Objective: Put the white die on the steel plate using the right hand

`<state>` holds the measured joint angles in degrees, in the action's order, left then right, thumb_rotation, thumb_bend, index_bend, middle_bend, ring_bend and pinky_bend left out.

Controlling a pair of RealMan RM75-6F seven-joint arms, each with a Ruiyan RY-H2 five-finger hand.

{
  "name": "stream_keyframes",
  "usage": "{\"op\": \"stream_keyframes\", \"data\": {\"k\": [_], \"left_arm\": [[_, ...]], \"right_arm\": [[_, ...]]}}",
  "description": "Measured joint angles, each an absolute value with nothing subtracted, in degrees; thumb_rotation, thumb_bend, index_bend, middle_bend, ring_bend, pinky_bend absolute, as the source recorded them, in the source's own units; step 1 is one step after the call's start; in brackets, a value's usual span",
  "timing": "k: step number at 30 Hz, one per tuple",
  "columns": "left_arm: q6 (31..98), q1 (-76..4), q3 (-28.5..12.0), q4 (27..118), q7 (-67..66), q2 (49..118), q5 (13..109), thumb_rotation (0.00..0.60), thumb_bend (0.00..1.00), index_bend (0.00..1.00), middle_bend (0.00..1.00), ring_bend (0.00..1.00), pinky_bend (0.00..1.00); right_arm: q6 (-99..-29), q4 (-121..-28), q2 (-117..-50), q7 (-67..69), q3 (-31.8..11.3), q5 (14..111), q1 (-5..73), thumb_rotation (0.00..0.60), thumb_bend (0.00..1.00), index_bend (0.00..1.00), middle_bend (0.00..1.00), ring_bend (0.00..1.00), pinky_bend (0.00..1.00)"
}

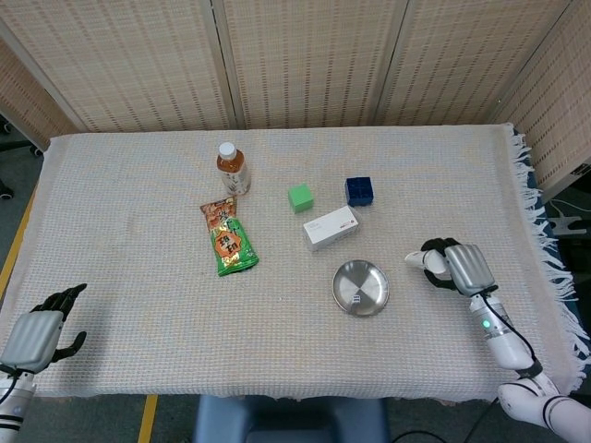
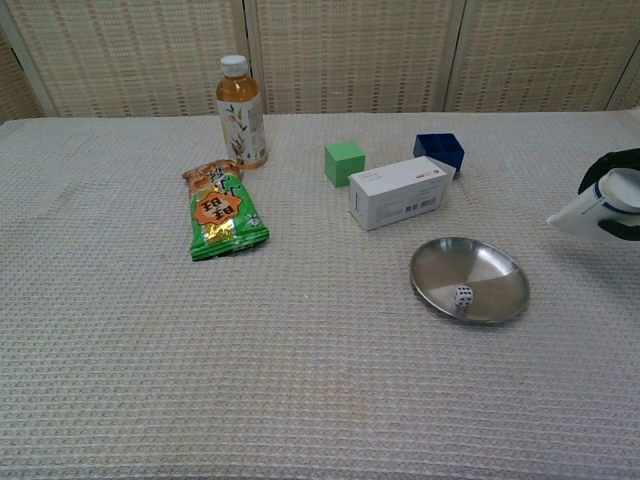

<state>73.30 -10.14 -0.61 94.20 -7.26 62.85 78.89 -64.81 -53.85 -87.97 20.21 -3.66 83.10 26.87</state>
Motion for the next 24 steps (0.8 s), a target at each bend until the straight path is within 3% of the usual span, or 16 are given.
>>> {"op": "stream_keyframes", "data": {"k": [6, 10, 14, 24], "left_arm": [[73.22, -10.18, -0.6, 94.22, -7.34, 62.85, 78.79, 0.6, 0.35, 0.09, 0.15, 0.17, 0.37], [73.17, -10.21, -0.62, 94.25, -7.46, 62.86, 78.69, 0.6, 0.36, 0.09, 0.14, 0.17, 0.37], [73.02, -10.26, -0.59, 94.27, -7.6, 62.88, 78.57, 0.6, 0.36, 0.09, 0.15, 0.17, 0.37], [73.18, -10.23, -0.57, 94.3, -7.54, 62.84, 78.69, 0.6, 0.36, 0.09, 0.15, 0.17, 0.37]], "right_arm": [[-63.9, -54.27, -87.35, 20.26, -3.37, 83.29, 26.72, 0.6, 0.21, 0.26, 0.24, 0.12, 0.34], [-63.89, -54.35, -87.13, 21.33, -3.36, 83.52, 26.66, 0.6, 0.19, 0.2, 0.18, 0.05, 0.24], [-64.06, -53.82, -87.13, 22.74, -3.45, 83.74, 26.53, 0.6, 0.18, 0.15, 0.13, 0.0, 0.19], [-66.17, -53.11, -87.15, 24.64, -3.46, 85.09, 26.16, 0.6, 0.18, 0.07, 0.05, 0.0, 0.1]]}}
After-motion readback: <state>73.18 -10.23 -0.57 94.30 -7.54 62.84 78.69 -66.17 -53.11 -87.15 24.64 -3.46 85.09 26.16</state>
